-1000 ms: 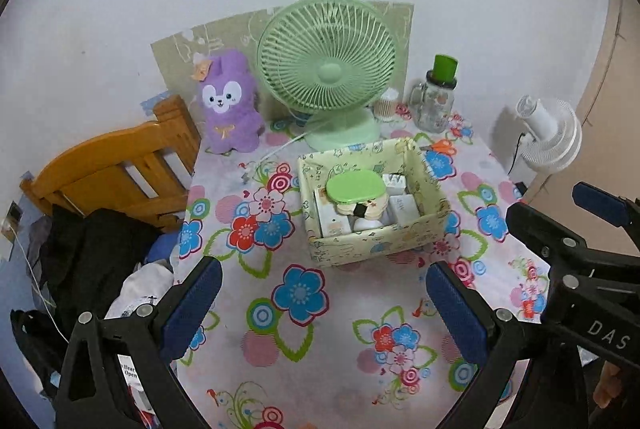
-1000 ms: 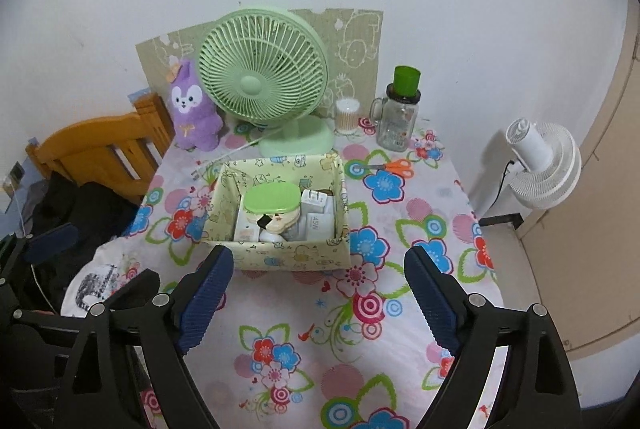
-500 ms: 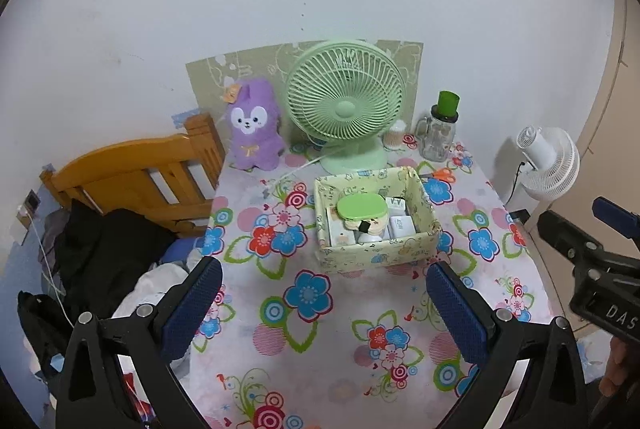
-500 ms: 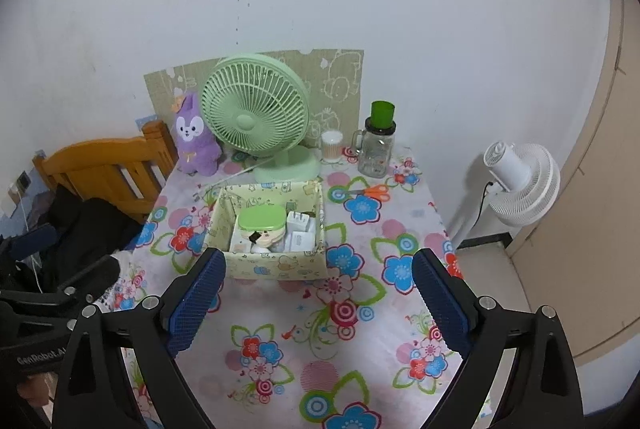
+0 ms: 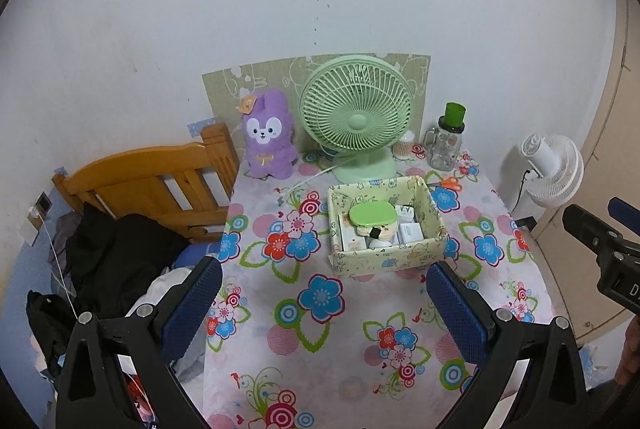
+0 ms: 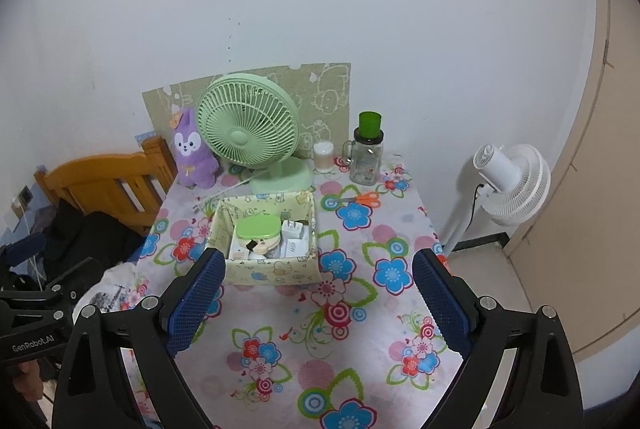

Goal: Organize rigid objects

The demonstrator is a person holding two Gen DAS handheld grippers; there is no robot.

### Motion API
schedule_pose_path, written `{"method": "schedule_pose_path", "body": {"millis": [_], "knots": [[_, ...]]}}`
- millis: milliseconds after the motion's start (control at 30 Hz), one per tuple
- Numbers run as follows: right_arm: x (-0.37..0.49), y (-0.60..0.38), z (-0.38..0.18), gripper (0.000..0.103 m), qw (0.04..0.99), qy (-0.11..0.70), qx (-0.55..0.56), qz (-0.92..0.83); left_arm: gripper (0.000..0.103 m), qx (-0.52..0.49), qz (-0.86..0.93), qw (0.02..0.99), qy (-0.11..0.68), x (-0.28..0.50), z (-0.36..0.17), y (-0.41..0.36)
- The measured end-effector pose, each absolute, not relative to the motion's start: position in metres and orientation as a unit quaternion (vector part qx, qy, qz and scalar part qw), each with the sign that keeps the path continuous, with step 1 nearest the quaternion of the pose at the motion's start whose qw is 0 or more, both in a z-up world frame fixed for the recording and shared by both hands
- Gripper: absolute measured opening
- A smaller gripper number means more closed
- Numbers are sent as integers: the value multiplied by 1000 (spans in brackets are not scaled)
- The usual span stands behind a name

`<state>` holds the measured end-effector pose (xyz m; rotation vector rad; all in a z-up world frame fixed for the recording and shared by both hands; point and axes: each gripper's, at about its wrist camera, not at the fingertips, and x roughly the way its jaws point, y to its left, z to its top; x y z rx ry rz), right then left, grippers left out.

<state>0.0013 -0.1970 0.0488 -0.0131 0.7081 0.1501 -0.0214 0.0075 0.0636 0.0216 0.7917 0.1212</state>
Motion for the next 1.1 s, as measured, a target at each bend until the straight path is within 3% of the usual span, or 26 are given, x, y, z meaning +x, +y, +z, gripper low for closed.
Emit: {"method": "schedule_pose_path", "body": {"millis": [1100], "knots": [[-6,-197,49,96,933,352,-10,81,103,1,45,926,375,-31,66,-5]]}}
